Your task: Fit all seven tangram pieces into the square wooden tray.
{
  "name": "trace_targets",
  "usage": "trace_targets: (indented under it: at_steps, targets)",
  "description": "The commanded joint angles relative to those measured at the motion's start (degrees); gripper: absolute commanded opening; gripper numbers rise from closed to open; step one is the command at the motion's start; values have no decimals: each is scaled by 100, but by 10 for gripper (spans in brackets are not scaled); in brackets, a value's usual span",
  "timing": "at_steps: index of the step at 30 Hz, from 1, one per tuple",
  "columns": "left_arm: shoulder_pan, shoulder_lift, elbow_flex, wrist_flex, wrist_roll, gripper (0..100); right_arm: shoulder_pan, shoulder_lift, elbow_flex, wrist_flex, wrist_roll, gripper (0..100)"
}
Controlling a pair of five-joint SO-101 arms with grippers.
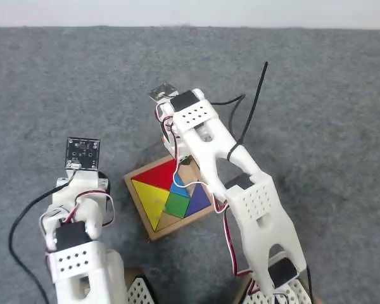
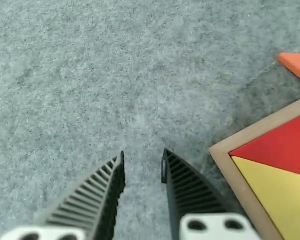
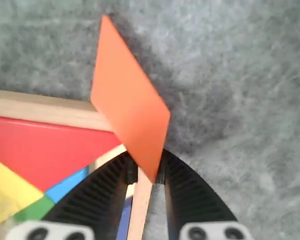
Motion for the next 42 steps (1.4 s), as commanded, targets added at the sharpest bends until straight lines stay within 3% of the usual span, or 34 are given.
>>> trace_targets:
  at_steps: [1, 5, 9, 13, 16, 19, 23, 42]
  targets:
    - [26, 26, -40, 26, -70, 115, 154, -242, -651, 541, 70, 70]
    - [26, 26, -40, 26, -70, 115, 391, -435, -1116, 1077, 387, 99]
    - [26, 26, -40, 26, -70, 115, 681, -725, -1134, 1068, 1090, 189]
    - [26, 26, -40, 26, -70, 115, 576, -980, -1248, 901, 1855, 194]
    - [26, 26, -40, 18, -79, 115, 453, -954, -1345, 13, 1433, 149]
    - [18, 26, -40, 18, -79, 115, 400, -585, -1345, -1226, 571, 0]
    - [18, 26, -40, 18, -79, 115, 418, 84, -1380, -1947, 123, 13]
    - [18, 26, -40, 18, -79, 115, -66, 567, -1380, -716, -18, 6]
